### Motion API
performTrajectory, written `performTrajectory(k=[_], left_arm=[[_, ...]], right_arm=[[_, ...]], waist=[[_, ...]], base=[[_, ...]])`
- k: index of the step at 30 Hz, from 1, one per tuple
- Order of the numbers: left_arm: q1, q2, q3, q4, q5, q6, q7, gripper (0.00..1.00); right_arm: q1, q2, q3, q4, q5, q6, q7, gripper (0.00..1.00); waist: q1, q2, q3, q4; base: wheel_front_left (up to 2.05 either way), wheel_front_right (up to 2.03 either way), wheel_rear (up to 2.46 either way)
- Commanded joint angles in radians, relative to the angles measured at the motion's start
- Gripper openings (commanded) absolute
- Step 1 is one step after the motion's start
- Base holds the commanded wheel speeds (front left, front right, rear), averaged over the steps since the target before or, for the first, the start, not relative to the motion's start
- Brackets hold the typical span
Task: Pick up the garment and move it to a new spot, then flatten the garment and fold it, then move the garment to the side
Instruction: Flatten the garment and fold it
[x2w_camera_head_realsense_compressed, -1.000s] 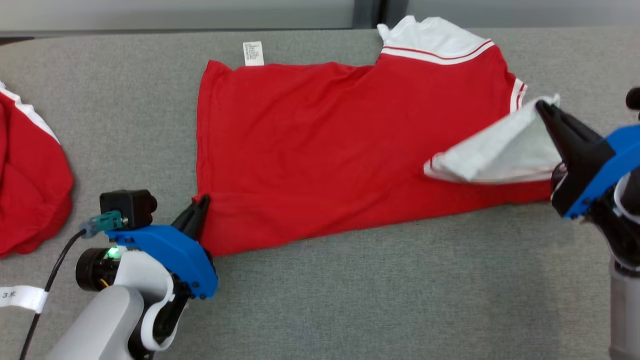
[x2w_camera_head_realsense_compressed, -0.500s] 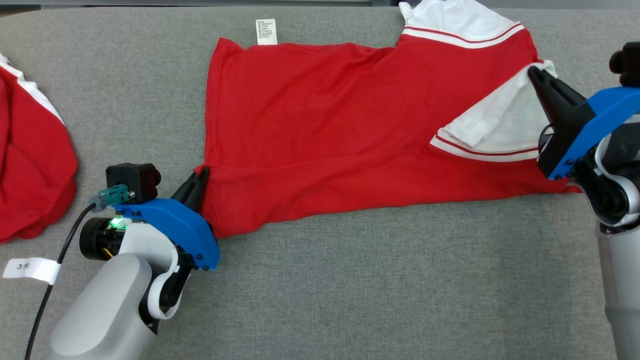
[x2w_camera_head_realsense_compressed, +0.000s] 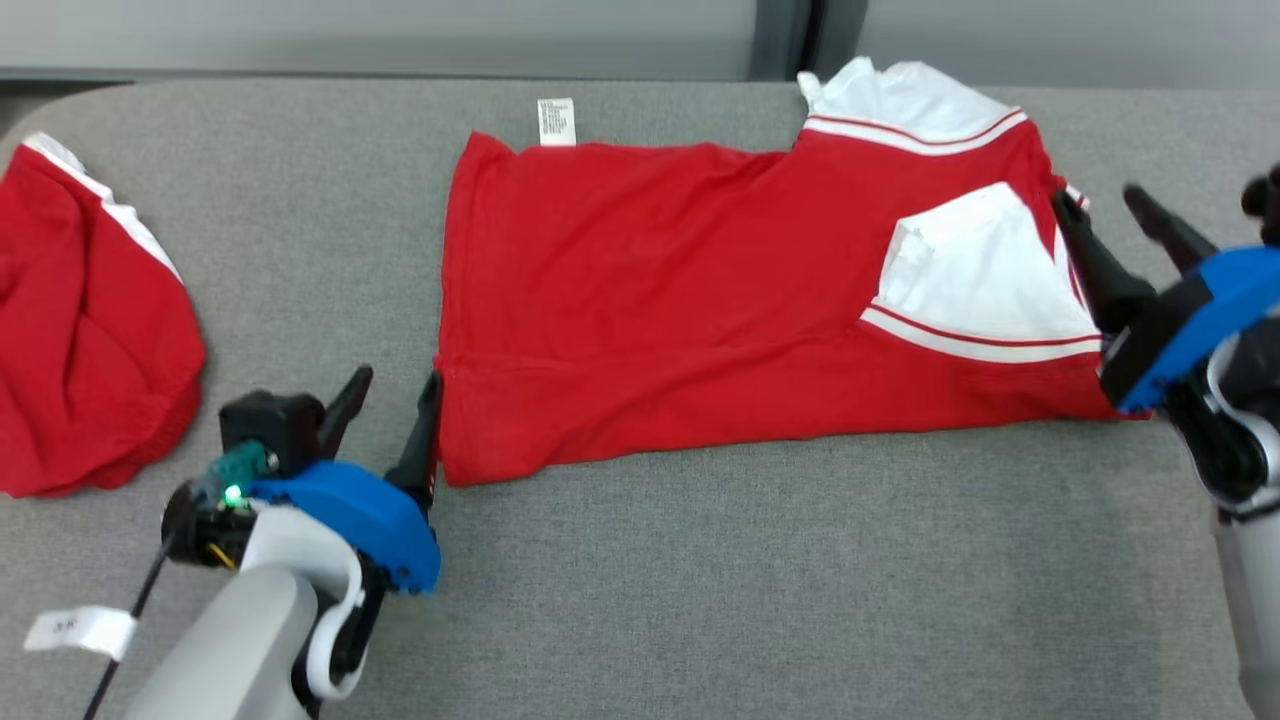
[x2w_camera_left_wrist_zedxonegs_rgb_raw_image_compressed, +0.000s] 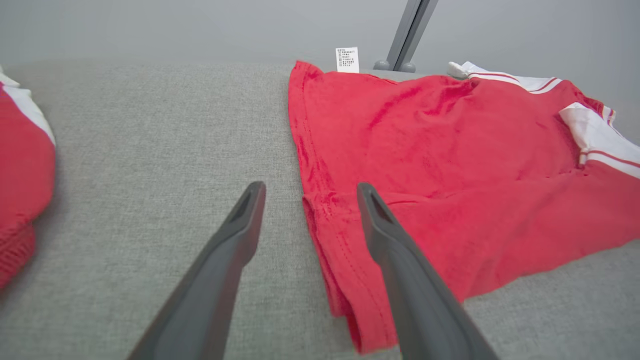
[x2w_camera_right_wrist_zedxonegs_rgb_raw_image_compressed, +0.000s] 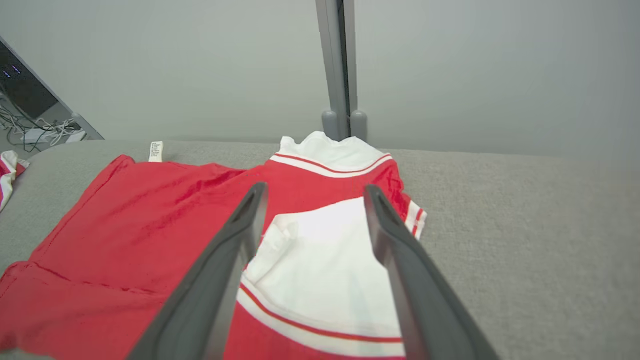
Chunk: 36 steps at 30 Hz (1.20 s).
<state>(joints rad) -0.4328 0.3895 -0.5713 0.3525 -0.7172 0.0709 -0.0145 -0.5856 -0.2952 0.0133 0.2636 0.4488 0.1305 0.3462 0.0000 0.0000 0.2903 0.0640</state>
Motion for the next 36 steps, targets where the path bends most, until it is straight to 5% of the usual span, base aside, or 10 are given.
performTrajectory(k=[1,13,28,29,31,32,33,36], left_arm=[[0.027,0.008,-0.012,-0.016,0.011,0.007,-0.012,1.0],[0.101,-0.008,-0.071,-0.005,0.065,0.079,-0.017,1.0],[0.041,-0.089,-0.081,0.184,0.005,0.081,0.085,1.0],[0.046,-0.095,-0.084,0.194,-0.003,0.074,0.097,0.82],[0.055,-0.103,-0.092,0.208,-0.017,0.06,0.116,0.02],[0.06,-0.106,-0.095,0.213,-0.024,0.053,0.126,0.0],[0.066,-0.11,-0.099,0.216,-0.03,0.046,0.129,0.0],[0.077,-0.107,-0.08,0.215,-0.042,0.049,0.106,0.0]], right_arm=[[0.049,-0.004,-0.027,-0.011,-0.019,0.001,0.015,1.0],[0.283,0.174,-0.266,-0.133,-0.205,0.001,0.057,1.0],[0.098,0.242,-0.353,0.192,-0.383,0.001,0.043,1.0],[0.1,0.243,-0.357,0.215,-0.394,0.001,0.058,1.0],[0.107,0.246,-0.355,0.253,-0.405,0.001,0.087,1.0],[0.11,0.248,-0.352,0.261,-0.41,0.001,0.093,0.36],[0.112,0.25,-0.342,0.263,-0.405,0.001,0.086,0.0],[0.127,0.249,-0.334,0.247,-0.383,0.001,0.073,0.0]], waist=[[0.0,0.0,-0.023,-0.008],[0.0,0.0,-0.04,-0.024],[0.0,0.0,0.059,-0.031],[0.0,0.0,0.059,-0.031],[0.0,0.0,0.056,-0.029],[0.0,0.0,0.052,-0.028],[0.0,0.0,0.047,-0.028],[0.0,0.0,0.026,-0.029]], base=[[0.0,0.0,0.0],[0.0,0.0,0.0],[0.0,0.0,0.0],[0.0,0.0,0.0],[0.0,0.0,0.0],[0.0,0.0,0.0],[0.0,0.0,0.0],[0.0,0.0,0.0]])
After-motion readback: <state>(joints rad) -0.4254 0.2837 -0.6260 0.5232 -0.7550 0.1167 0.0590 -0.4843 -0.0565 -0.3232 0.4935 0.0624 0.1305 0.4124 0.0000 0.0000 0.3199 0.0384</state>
